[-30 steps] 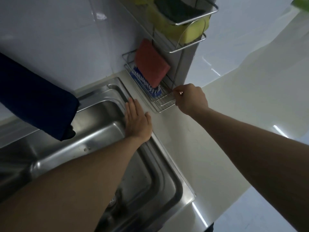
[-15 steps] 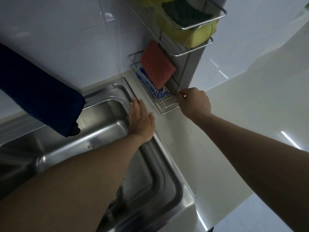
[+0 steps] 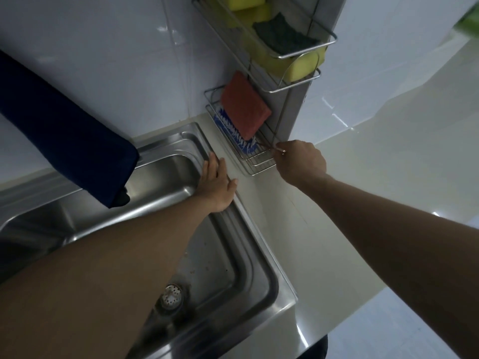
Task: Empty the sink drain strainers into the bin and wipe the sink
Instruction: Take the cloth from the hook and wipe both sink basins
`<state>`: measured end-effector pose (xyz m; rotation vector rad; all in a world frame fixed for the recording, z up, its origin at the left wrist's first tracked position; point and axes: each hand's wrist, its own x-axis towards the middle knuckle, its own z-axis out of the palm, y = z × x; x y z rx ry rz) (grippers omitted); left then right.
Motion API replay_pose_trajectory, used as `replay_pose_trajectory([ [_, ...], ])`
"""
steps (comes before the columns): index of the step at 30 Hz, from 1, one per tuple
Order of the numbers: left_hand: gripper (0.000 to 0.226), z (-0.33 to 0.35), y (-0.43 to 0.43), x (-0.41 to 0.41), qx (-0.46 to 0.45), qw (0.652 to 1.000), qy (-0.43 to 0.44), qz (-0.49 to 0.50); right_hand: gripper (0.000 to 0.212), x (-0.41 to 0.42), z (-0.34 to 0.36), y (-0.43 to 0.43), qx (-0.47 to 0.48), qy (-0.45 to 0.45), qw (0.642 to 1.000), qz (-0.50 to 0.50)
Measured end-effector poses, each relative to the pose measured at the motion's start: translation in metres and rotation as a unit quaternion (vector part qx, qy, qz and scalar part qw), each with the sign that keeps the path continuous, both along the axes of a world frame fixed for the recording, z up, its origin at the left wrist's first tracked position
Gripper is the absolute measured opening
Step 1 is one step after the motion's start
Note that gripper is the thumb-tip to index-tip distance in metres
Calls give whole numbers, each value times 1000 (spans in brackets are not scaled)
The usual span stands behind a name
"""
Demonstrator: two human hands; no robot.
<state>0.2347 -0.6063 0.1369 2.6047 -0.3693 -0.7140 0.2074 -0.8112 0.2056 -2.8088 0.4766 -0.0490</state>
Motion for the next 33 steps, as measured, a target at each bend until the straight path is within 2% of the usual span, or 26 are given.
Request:
replay_pose_trajectory([
  [3, 71, 16, 18, -5, -33, 999, 10, -7, 37, -7, 8, 3, -31, -5, 999, 34],
  [6, 68, 37, 36, -13, -19, 1000, -3, -8, 45, -16, 19, 12, -86, -7, 995, 46],
  [10, 62, 70, 63, -23, -19, 999, -33, 11, 51, -30, 33, 34, -103, -35, 992, 57],
  [19, 59, 137, 150, -55, 4, 989, -129, 70, 62, -41, 62, 108, 14, -26, 983, 183],
  [24, 61, 164, 199, -65, 16, 983, -162, 91, 59, -38, 87, 157, 51, -20, 971, 233],
  [28, 60, 191, 232, -65, 10, 975, -203, 90, 73, -33, 107, 191, 64, -3, 970, 232],
  [33, 58, 232, 268, -53, -4, 954, -295, 56, 67, -20, 137, 231, 83, -38, 968, 233],
])
